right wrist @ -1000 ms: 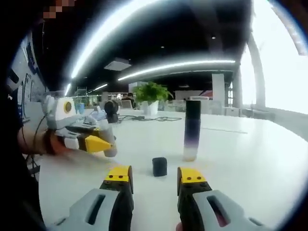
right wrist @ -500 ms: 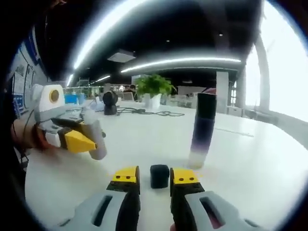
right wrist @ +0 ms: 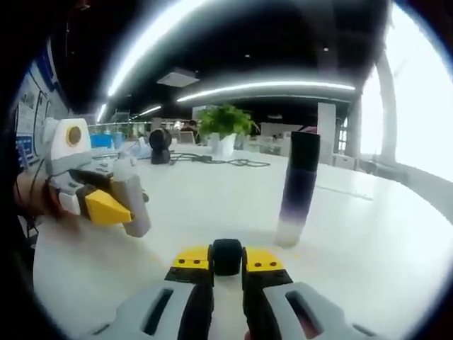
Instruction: Pick up cosmetic bottle twist off cap place on table pick up cap screw tight cap place on table
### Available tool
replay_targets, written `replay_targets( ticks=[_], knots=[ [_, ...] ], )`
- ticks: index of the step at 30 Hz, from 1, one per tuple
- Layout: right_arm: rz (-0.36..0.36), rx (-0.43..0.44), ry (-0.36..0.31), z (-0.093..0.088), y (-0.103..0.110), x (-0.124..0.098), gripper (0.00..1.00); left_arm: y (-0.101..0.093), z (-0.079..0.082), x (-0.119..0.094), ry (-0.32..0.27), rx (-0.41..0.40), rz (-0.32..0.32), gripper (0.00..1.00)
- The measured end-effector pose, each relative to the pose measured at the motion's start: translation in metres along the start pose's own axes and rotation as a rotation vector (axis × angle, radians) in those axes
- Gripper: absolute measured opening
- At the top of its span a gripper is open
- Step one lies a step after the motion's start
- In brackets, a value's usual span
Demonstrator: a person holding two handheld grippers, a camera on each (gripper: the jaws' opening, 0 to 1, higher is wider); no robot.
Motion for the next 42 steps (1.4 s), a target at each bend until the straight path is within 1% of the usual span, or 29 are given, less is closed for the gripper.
replay_targets(
  ticks=[2, 3, 4, 5, 6, 7, 8, 10, 11, 12, 14, 17, 18, 20, 21, 22, 26, 29, 32, 37, 40, 42],
  knots=[
    [0.013, 0.026, -0.033, 0.003, 0.0, -0.003, 0.09, 0.0, 0.001, 0.0, -0.007, -0.019, -0.009, 0.08],
    [0.025, 0.036, -0.04, 0.003, 0.001, -0.005, 0.09, 0.001, 0.001, -0.001, -0.017, -0.019, -0.01, 0.08],
    [0.04, 0.082, -0.062, 0.005, 0.001, -0.008, 0.09, 0.002, 0.002, -0.001, -0.02, -0.011, -0.003, 0.08],
    [0.042, 0.089, -0.072, 0.006, 0.0, -0.011, 0.09, 0.002, 0.001, -0.001, -0.018, -0.005, 0.0, 0.08],
    [0.036, 0.082, -0.076, 0.008, 0.0, -0.015, 0.09, 0.0, 0.0, 0.0, -0.012, 0.019, -0.001, 0.08],
    [0.028, 0.061, -0.09, 0.011, 0.001, -0.019, 0.09, -0.001, 0.0, 0.0, -0.013, 0.044, 0.0, 0.08],
    [0.031, 0.058, -0.107, 0.016, 0.003, -0.023, 0.09, -0.002, -0.001, 0.0, -0.009, 0.073, -0.005, 0.08],
    [0.046, 0.065, -0.138, 0.028, 0.007, -0.033, 0.09, -0.003, -0.002, 0.001, 0.007, 0.079, -0.014, 0.08],
    [0.05, 0.064, -0.152, 0.034, 0.01, -0.037, 0.09, -0.004, -0.002, 0.001, 0.023, 0.061, -0.026, 0.08],
    [0.057, 0.06, -0.17, 0.04, 0.013, -0.041, 0.09, -0.003, -0.001, 0.0, 0.015, 0.037, -0.026, 0.08],
    [0.074, 0.057, -0.186, 0.05, 0.019, -0.046, 0.09, -0.001, 0.002, -0.002, -0.017, 0.021, -0.024, 0.08],
    [0.1, 0.06, -0.204, 0.061, 0.027, -0.053, 0.09, -0.001, 0.003, -0.002, -0.028, 0.01, -0.021, 0.08],
    [0.115, 0.061, -0.214, 0.064, 0.031, -0.055, 0.09, -0.001, 0.002, -0.002, -0.019, 0.003, -0.023, 0.08],
    [0.135, 0.054, -0.217, 0.07, 0.037, -0.058, 0.09, -0.001, -0.001, 0.0, 0.016, 0.014, -0.008, 0.08],
    [0.138, 0.051, -0.219, 0.071, 0.038, -0.059, 0.09, -0.001, -0.001, 0.0, 0.02, 0.012, -0.009, 0.08],
    [0.145, 0.042, -0.222, 0.072, 0.041, -0.06, 0.09, -0.002, -0.002, 0.001, 0.024, -0.001, -0.026, 0.08],
    [0.183, -0.003, -0.205, 0.076, 0.05, -0.058, 0.09, -0.006, -0.002, 0.002, 0.02, 0.003, -0.044, 0.08],
    [0.194, -0.022, -0.186, 0.077, 0.051, -0.054, 0.09, -0.007, -0.003, 0.003, 0.032, 0.023, -0.036, 0.08],
    [0.203, -0.035, -0.17, 0.077, 0.05, -0.049, 0.09, -0.007, -0.003, 0.003, 0.028, 0.036, -0.035, 0.08],
    [0.258, -0.072, -0.139, 0.075, 0.054, -0.041, 0.09, -0.009, -0.003, 0.003, 0.035, 0.034, -0.043, 0.08],
    [0.264, -0.096, -0.125, 0.073, 0.056, -0.037, 0.09, -0.009, -0.003, 0.004, 0.031, 0.032, -0.043, 0.08],
    [0.273, -0.098, -0.128, 0.072, 0.057, -0.037, 0.09, -0.008, -0.003, 0.004, 0.034, 0.031, -0.04, 0.08]
  ],
)
Point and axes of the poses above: the point that each gripper's makers call its tool centre point, and the gripper's own axes: x roughly forward along the fingers, y roughly to its left, z roughly out of its top, the point moved 9 cm from there along -x, roughly backward along the fingers, and after that the axes turned 12 degrees about y, right-handed, at the moved point
